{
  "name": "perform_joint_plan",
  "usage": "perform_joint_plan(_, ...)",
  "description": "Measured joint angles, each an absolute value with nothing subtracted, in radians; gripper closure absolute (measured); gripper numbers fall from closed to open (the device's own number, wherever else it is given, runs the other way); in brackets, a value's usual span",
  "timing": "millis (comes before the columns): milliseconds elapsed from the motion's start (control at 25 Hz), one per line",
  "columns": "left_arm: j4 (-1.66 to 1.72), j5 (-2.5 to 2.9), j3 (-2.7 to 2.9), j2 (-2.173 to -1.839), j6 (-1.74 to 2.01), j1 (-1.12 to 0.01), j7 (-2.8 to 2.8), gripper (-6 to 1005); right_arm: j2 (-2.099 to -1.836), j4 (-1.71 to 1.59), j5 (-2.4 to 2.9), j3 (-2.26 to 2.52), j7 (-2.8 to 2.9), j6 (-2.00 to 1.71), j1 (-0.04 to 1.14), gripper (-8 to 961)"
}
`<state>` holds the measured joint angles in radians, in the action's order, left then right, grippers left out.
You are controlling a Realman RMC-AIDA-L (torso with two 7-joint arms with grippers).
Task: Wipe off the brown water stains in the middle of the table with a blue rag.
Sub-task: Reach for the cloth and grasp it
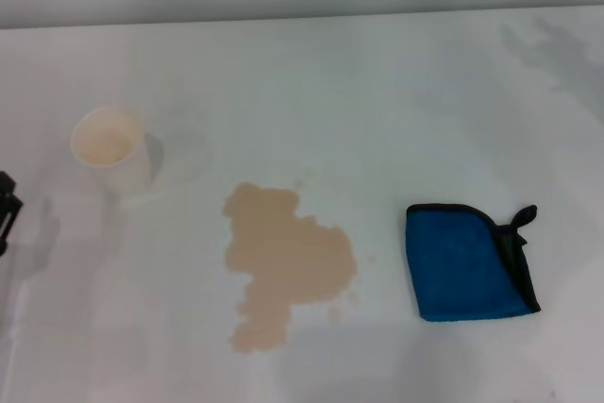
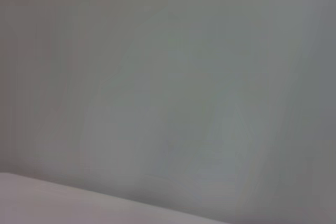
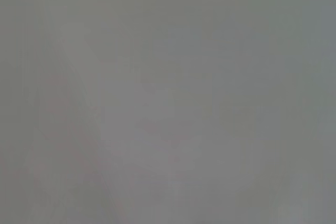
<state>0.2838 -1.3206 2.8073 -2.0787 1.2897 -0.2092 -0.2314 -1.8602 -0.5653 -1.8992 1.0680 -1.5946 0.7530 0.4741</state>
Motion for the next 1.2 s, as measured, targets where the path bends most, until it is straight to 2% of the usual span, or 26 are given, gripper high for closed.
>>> perform_joint_plan(160, 0.283, -1.329, 2.774, -2.079, 1.291, -0.213, -0.232, 123, -1.865, -0.716, -1.623, 1.071, -1.4, 0.792, 0.485, 262)
perform_joint_plan(400, 0.283, -1.35, 2.751, -2.083, 1.282, -0.231, -0.232, 123, -1.856, -1.006, -0.988, 1.064, -0.92, 1.052, 0.551, 257)
perform_joint_plan(520, 0.281, -1.359, 2.751, -2.083, 1.276, -0.243, -0.232, 123, -1.883, -1.165, -0.797, 1.064, -0.813, 1.215, 0.57, 255)
perform_joint_plan(600, 0.28, -1.375, 2.751, -2.082, 1.27, -0.253, -0.232, 123, -1.924, -1.281, -0.659, 1.063, -0.763, 1.387, 0.592, 253)
perform_joint_plan(640, 0.28, -1.392, 2.75, -2.082, 1.263, -0.259, -0.232, 123, -1.924, -1.281, -0.659, 1.063, -0.763, 1.387, 0.592, 252)
perform_joint_plan(840, 0.273, -1.428, 2.75, -2.083, 1.241, -0.281, -0.227, 124, -2.007, -1.407, -0.48, 1.086, -0.75, 1.565, 0.623, 249)
perform_joint_plan(1200, 0.23, -1.427, 2.754, -2.08, 1.204, -0.337, -0.223, 124, -2.017, -1.472, -0.502, 1.353, -0.616, 1.654, 0.601, 253)
